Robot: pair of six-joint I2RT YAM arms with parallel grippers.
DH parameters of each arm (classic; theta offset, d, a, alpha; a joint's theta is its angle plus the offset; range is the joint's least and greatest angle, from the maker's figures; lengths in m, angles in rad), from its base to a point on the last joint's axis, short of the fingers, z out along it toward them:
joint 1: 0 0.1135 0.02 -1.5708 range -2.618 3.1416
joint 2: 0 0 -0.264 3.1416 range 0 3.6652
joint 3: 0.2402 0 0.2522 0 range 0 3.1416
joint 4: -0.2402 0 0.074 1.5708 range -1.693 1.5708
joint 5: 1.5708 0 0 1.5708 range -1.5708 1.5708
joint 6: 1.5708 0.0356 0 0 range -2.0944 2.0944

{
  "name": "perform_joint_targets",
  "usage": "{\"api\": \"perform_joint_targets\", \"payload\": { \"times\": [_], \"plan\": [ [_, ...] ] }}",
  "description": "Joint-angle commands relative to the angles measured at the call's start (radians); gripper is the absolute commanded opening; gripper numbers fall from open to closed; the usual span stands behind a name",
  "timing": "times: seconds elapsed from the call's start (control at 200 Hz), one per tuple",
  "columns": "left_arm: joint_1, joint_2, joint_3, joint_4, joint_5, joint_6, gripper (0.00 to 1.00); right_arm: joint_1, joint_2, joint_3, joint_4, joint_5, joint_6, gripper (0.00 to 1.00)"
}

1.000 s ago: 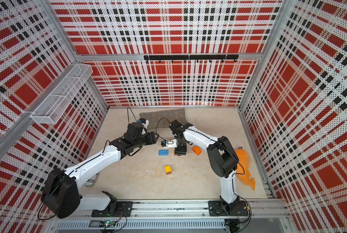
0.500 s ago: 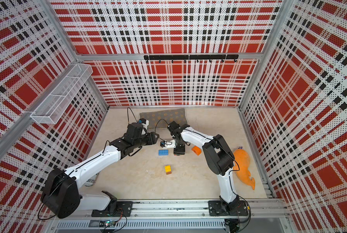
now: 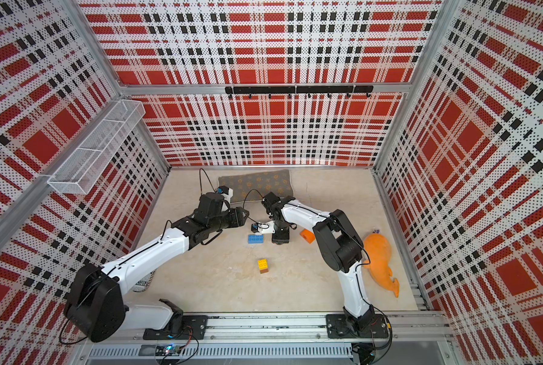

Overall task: Assemble an ice cream with lego
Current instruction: Pick up the lego brick from the center of the board.

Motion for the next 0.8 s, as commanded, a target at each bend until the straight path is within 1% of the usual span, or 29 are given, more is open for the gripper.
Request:
{"api": "perform_joint_targets", "payload": {
  "times": [0.0, 0.14, 0.23, 0.411, 0.511, 0.676, 0.792],
  "plan": [
    [0.007, -0.006, -0.009, 0.011, -0.004, 0.017, 0.59, 0.009, 0.014, 0.017, 0.006, 0.001, 0.011, 0.56],
    [0.007, -0.004, -0.009, 0.012, -0.006, 0.017, 0.59, 0.009, 0.014, 0.016, 0.005, -0.001, 0.012, 0.51],
    [0.007, -0.002, -0.009, 0.010, -0.006, 0.018, 0.58, 0.009, 0.014, 0.016, 0.003, -0.003, 0.012, 0.45],
    [0.007, -0.001, -0.010, 0.008, -0.006, 0.018, 0.58, 0.009, 0.012, 0.016, 0.002, -0.009, 0.012, 0.29],
    [0.007, -0.004, -0.009, 0.007, -0.010, 0.017, 0.58, 0.009, 0.003, 0.016, -0.003, -0.010, 0.013, 0.22],
    [0.015, -0.008, -0.011, 0.002, -0.029, 0.011, 0.58, 0.012, -0.057, 0.004, -0.014, -0.022, 0.018, 0.17],
    [0.061, -0.015, -0.030, 0.003, -0.024, -0.012, 0.58, 0.021, -0.132, -0.016, -0.025, -0.030, 0.020, 0.16]
  ]
}}
